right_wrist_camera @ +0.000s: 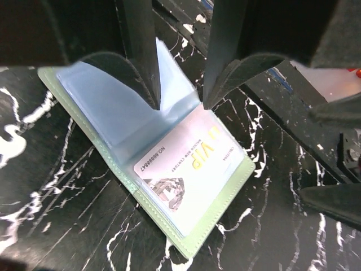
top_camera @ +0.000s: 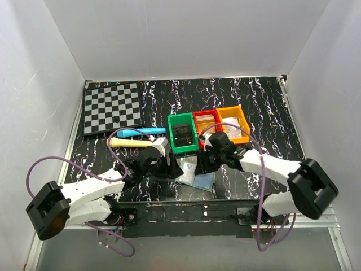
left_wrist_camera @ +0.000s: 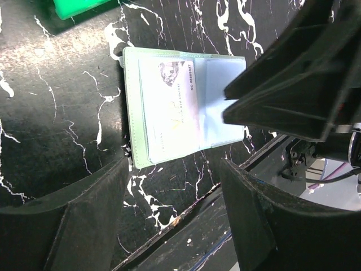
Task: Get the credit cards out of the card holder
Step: Remove the credit card from the card holder.
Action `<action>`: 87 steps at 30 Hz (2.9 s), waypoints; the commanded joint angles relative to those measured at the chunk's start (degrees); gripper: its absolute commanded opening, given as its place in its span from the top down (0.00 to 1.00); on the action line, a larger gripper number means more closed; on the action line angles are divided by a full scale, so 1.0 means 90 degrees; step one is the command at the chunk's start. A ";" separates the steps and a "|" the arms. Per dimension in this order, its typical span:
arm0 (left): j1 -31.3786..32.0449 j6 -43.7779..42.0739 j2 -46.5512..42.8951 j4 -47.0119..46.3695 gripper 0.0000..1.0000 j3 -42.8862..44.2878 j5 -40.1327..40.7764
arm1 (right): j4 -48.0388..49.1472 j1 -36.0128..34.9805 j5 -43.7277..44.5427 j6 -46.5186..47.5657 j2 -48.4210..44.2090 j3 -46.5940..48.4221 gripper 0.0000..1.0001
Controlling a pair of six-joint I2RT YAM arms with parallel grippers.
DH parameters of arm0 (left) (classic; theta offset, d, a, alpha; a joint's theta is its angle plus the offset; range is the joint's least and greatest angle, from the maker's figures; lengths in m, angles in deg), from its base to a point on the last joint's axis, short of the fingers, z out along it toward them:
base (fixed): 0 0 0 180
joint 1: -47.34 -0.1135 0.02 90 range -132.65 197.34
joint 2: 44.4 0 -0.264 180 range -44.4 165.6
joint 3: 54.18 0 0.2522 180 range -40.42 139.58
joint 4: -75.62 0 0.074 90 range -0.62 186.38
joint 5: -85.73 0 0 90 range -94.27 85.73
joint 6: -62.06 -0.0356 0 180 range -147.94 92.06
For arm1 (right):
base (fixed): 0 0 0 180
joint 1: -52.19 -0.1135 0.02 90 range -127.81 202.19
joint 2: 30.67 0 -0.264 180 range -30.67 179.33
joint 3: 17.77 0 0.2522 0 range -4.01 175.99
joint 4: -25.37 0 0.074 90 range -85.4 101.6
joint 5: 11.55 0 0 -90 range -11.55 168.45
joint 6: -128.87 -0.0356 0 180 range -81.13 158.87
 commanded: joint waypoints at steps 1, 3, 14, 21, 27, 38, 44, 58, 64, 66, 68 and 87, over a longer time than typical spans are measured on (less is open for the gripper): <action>-0.0042 -0.0075 -0.0243 0.0331 0.34 0.0217 0.0331 | -0.0657 0.0000 0.0542 -0.0068 -0.0893 0.0296 0.55; -0.0042 -0.0143 -0.0213 0.0331 0.34 0.0305 0.0302 | -0.0911 0.0000 0.0611 -0.0088 -0.1263 0.0365 0.55; -0.0042 -0.0486 0.0480 -0.0421 0.35 0.0618 -0.0762 | -0.1966 0.0078 0.2084 -0.1298 -0.3188 -0.1147 0.57; -0.0042 -0.0466 0.0480 -0.0636 0.35 0.0501 -0.0802 | -0.2357 0.0068 0.2466 -0.1397 -0.3209 -0.1148 0.52; -0.0042 -0.0427 0.0519 -0.0685 0.35 0.0501 -0.0811 | -0.2582 0.0078 0.2730 -0.1533 -0.2925 -0.1002 0.51; -0.0042 -0.0310 0.0919 -0.1056 0.36 0.0384 -0.0997 | -0.2398 0.0068 0.2565 -0.1738 -0.3219 -0.1187 0.46; -0.0042 -0.0300 0.0988 -0.1066 0.36 0.0384 -0.1065 | -0.2006 0.0107 0.2427 -0.1739 -0.2653 -0.1119 0.78; -0.0042 -0.0261 0.0929 -0.1046 0.36 0.0325 -0.1026 | -0.2329 0.0625 0.2848 -0.1163 -0.2105 -0.0406 0.99; -0.0042 -0.0241 0.0793 -0.0929 0.36 0.0335 -0.0958 | -0.2611 0.0625 0.2818 -0.1152 -0.2942 -0.0387 0.54; -0.0042 -0.0212 0.0754 -0.0958 0.36 0.0325 -0.0958 | -0.2767 0.0625 0.2818 -0.1143 -0.3372 -0.0318 0.50; -0.0042 -0.0164 0.0783 -0.1046 0.36 0.0325 -0.1026 | -0.2846 0.0625 0.2663 -0.1104 -0.3715 -0.0201 0.50; -0.0043 0.0266 0.1905 -0.1086 0.99 0.0442 -0.1017 | 0.0347 0.0625 -0.0053 -0.1387 -0.1863 -0.0728 0.76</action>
